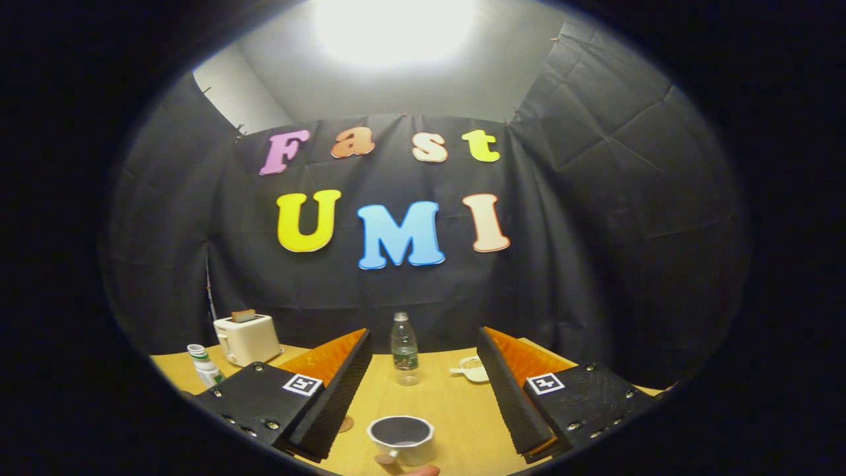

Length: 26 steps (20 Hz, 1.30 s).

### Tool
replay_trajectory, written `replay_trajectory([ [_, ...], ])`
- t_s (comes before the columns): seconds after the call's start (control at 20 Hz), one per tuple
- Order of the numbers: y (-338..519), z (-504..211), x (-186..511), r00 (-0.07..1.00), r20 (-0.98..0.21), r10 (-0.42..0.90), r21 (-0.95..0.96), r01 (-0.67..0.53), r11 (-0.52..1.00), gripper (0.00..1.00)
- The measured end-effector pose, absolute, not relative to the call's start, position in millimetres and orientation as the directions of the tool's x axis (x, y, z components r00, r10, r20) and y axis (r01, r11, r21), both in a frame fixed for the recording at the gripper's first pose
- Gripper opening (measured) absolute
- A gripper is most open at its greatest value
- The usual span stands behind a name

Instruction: Take the bottle from table, then pour the juice into the cup, finally place the bottle on the coaster

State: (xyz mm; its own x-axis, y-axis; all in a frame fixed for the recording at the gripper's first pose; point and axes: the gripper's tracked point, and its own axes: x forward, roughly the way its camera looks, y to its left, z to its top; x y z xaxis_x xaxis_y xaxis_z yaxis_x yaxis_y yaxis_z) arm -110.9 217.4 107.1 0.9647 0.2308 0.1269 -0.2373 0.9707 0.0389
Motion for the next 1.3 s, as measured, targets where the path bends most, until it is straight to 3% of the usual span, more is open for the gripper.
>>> replay_trajectory([
  [0.9,463,20,-194,0.792,-0.025,0.61,0.05,-0.608,0.792,0.97],
  [1.3,505,-46,-182,0.775,-0.131,0.619,0.029,-0.621,0.783,0.97],
])
